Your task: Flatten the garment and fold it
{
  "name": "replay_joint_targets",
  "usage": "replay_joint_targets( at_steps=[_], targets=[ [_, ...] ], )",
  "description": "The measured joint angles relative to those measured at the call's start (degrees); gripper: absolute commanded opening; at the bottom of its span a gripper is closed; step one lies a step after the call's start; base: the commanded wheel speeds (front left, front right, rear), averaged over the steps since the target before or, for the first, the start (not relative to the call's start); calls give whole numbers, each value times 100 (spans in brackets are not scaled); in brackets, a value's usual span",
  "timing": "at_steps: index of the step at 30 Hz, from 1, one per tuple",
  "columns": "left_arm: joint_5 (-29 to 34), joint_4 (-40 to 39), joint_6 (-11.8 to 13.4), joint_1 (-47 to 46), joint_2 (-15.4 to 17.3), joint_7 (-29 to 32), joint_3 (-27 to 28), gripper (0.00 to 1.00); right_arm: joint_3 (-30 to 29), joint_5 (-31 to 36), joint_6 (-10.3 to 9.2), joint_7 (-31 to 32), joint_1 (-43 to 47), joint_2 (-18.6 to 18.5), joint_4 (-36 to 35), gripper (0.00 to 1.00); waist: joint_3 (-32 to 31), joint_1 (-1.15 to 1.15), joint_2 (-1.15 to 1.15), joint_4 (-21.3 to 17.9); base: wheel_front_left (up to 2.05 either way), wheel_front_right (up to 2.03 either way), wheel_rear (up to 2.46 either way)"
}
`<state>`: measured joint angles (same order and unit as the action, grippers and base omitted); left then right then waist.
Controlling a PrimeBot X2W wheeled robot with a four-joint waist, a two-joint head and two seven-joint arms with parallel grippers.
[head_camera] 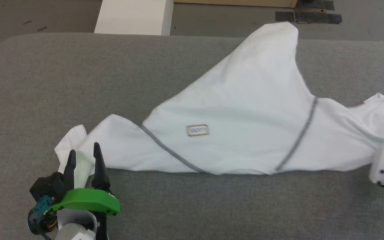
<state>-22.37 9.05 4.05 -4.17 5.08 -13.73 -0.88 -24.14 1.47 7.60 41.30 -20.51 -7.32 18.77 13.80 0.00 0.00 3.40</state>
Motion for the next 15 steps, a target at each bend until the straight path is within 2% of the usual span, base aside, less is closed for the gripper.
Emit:
replay_joint_targets(
  at_steps=[4,5,6,10,15],
  targets=[
    [-31,46,-2,-34,10,26,-30,100,-349,105,0,55,28,-159,-10,0,-48,0,0,4,0,0,0],
    [-32,60,-2,-35,16,56,-38,100,-427,96,0,36,29,-111,-41,20,-67,0,0,0,0,0,0],
    [-32,65,-5,-41,29,71,-56,100,-497,71,0,-44,30,-40,-97,100,-86,0,0,-6,0,0,0],
    [-21,7,-169,-293,155,318,-226,100,-804,-212,0,-653,41,232,-605,100,-154,0,0,1,0,0,0],
    [101,-104,-476,-1319,420,1001,-608,100,-653,-844,-2,-1513,242,408,-1423,100,-185,0,0,-36,0,0,0]
  ],
)
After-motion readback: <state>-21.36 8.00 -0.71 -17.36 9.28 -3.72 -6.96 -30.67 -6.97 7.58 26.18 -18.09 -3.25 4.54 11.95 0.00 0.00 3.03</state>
